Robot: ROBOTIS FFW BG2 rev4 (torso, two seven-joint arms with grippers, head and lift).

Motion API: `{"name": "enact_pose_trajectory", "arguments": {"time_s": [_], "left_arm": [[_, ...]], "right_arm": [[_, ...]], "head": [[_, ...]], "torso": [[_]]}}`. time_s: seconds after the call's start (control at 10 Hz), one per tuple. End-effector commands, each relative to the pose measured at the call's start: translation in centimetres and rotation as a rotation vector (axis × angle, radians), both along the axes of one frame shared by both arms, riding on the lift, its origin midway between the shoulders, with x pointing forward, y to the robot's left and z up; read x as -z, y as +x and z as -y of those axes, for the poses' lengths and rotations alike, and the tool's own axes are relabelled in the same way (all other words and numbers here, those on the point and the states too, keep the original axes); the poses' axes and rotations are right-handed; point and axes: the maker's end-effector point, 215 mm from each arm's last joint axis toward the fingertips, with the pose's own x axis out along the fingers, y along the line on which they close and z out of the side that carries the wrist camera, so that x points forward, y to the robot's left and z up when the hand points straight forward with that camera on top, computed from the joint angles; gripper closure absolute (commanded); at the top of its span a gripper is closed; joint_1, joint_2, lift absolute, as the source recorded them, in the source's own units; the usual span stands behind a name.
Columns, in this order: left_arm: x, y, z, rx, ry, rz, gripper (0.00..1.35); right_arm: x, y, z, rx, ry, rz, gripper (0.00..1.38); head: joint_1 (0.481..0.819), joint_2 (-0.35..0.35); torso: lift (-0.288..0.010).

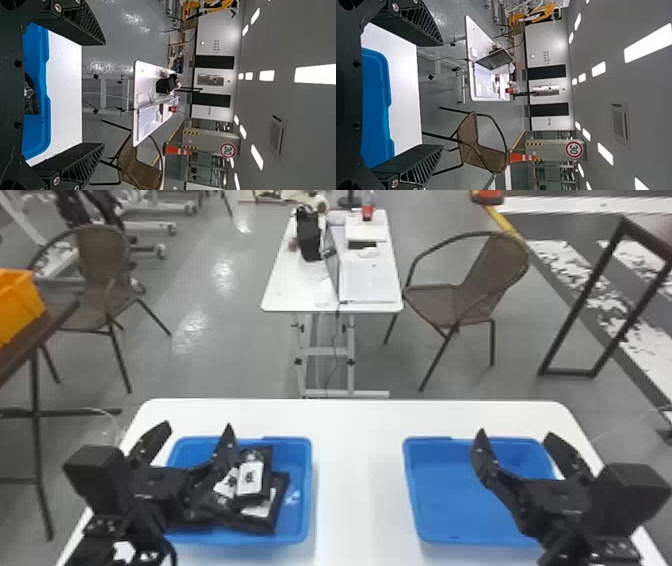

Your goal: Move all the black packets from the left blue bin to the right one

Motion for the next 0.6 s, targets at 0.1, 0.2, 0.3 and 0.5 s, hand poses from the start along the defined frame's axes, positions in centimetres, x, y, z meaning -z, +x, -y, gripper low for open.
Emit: {"name": "enact_pose_trajectory", "arguments": {"time_s": [0.1, 0.2, 0.3, 0.5], "left_arm": [[0.01, 0.0, 0.05, -0.002, -0.004, 0.0, 0.12], [0.05, -0.01, 0.14, 0.0, -0.005, -0.002, 0.12], [0.1, -0.01, 0.05, -0.002, -0.004, -0.003, 0.12], [0.03, 0.04, 0.14, 0.0, -0.005, -0.002, 0.12]], "right_arm": [[0.08, -0.01, 0.0, 0.0, 0.002, -0.001, 0.1], [0.16, -0.02, -0.01, 0.0, 0.006, -0.003, 0.1], [0.16, -0.02, -0.02, 0.0, 0.008, -0.003, 0.1], [0.16, -0.02, -0.02, 0.0, 0.008, -0.003, 0.1]], "head": [[0.695, 0.009], [0.695, 0.009], [0.695, 0.009], [0.695, 0.008]], "torso": [[0.0], [0.0], [0.0], [0.0]]}}
